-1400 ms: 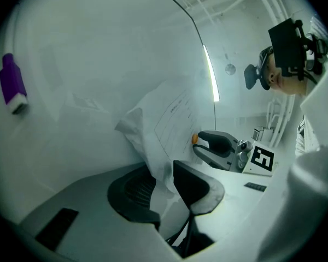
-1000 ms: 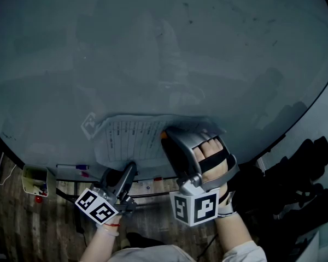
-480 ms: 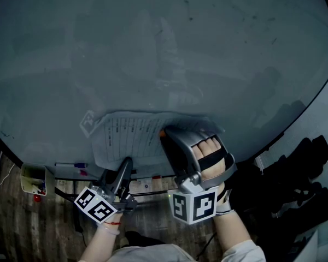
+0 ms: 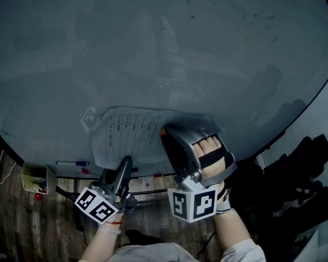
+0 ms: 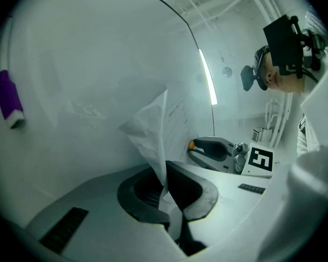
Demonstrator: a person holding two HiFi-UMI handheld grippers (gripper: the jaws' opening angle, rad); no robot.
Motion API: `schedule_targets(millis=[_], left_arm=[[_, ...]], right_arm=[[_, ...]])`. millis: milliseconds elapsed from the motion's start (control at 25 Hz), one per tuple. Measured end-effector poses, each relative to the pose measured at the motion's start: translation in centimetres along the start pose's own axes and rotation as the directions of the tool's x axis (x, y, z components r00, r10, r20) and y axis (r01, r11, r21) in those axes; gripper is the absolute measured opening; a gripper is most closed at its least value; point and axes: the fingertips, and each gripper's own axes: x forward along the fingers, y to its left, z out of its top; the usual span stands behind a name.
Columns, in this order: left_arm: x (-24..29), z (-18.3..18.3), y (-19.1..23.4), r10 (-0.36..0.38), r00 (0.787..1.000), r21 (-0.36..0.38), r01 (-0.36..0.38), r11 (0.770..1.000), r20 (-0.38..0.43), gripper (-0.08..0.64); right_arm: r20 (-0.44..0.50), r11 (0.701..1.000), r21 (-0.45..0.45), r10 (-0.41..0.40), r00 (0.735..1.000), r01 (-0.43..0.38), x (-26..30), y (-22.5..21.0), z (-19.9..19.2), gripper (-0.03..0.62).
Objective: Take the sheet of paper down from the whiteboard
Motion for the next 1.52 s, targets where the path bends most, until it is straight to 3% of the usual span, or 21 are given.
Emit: schedule_targets(millis=[1520], left_arm=[[-5.2, -6.3, 2.3, 0.124, 0.987, -0.145, -0.139, 0.980, -0.104, 0.015]], right_arm=[[-0.033, 0.986, 0.070, 0.155, 0.987, -0.152, -0.3, 8.1, -0.7, 0.132]])
